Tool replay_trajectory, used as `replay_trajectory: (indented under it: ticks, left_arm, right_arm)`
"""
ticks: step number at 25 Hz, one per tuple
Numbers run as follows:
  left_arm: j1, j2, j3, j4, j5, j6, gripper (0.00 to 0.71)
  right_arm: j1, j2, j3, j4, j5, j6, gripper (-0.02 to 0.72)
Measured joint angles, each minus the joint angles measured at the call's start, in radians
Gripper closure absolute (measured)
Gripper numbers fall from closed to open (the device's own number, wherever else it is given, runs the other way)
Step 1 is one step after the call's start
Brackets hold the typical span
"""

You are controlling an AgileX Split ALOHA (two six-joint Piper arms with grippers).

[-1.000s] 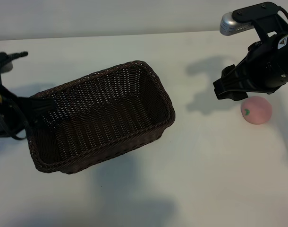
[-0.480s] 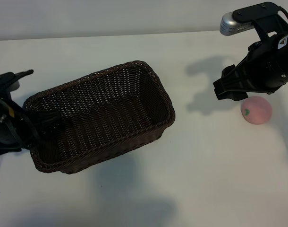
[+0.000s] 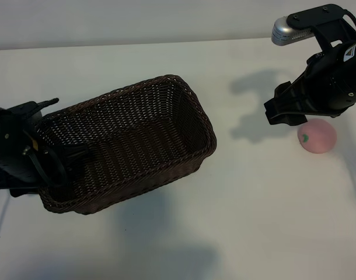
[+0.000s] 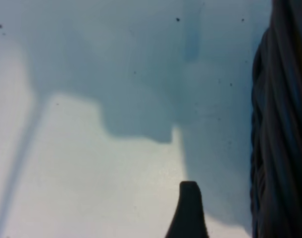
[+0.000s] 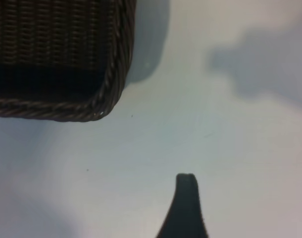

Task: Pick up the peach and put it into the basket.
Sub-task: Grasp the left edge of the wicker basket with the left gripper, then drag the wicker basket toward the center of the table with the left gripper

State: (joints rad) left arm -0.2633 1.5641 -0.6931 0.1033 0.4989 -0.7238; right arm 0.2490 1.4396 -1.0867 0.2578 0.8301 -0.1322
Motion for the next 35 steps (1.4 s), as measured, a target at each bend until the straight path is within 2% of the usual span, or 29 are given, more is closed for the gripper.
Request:
replay_trajectory:
  ticks: [3, 5, 7, 11, 12, 22, 28, 35]
  left_arm:
    - [0.0, 0.0, 0.0, -0.002, -0.008, 0.005, 0.121]
    - [0.0, 0.0, 0.002, -0.002, -0.011, 0.006, 0.152]
    - [0.0, 0.0, 0.01, -0.003, -0.016, 0.006, 0.213]
    - [0.0, 0.002, 0.039, -0.006, -0.025, 0.002, 0.417]
    - [0.001, 0.002, 0.041, -0.008, -0.032, 0.0, 0.449]
    - [0.002, -0.005, 0.043, -0.018, -0.045, 0.004, 0.451]
    - [0.002, -0.079, 0.043, -0.087, -0.085, 0.056, 0.547]
    - [0.002, -0.172, 0.048, -0.144, -0.12, 0.076, 0.55]
  right_arm:
    - [0.0, 0.0, 0.0, 0.0, 0.0, 0.0, 0.124]
    - [0.0, 0.0, 0.0, 0.0, 0.0, 0.0, 0.124]
    - [0.0, 0.0, 0.0, 0.0, 0.0, 0.0, 0.124]
    - [0.0, 0.0, 0.0, -0.001, 0.008, 0.0, 0.124]
    - [0.0, 0.0, 0.0, -0.001, 0.01, 0.0, 0.124]
    - [0.0, 0.0, 0.0, -0.001, 0.032, 0.0, 0.124]
    - [0.0, 0.0, 0.0, -0.001, 0.032, 0.0, 0.124]
    - [0.0, 0.0, 0.0, -0.001, 0.032, 0.0, 0.124]
